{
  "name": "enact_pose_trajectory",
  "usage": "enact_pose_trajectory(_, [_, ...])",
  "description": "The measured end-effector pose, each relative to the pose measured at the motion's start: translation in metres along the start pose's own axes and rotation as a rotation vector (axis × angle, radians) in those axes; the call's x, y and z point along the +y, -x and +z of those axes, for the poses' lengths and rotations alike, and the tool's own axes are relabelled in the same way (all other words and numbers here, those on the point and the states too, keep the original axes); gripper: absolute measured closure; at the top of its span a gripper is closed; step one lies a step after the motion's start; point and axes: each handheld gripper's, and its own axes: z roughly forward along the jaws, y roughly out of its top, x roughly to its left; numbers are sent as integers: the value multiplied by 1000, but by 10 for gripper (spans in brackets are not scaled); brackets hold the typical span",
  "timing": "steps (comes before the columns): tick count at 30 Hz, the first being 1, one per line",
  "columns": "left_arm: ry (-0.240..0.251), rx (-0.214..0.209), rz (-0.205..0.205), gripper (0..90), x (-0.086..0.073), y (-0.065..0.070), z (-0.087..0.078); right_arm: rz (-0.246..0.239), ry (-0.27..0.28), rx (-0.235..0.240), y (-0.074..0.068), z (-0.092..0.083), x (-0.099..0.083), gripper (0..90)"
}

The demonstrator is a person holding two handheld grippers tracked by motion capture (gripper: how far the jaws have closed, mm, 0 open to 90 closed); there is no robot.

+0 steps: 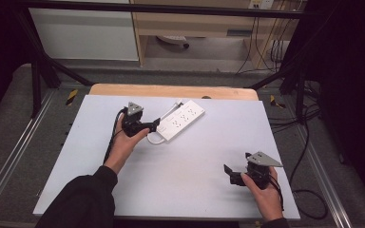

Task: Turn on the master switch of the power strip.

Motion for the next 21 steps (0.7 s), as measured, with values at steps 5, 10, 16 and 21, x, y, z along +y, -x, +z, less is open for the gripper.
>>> enact_pose_trajectory(5, [-5,3,-1,181,1,0,4,0,-4,8,0,0,0,35])
enact_pose_trajectory(10, [-18,2,-7,238,2,2,7,5,-6,12,-1,0,0,36])
enact_pose_trajectory(16, [-28,-7,-6,378,3,1,9,-1,-7,17,0,0,0,46])
enact_pose_trajectory(21, [-36,-30,-2,512,2,2,11,-9,-13,23,-1,1,0,49])
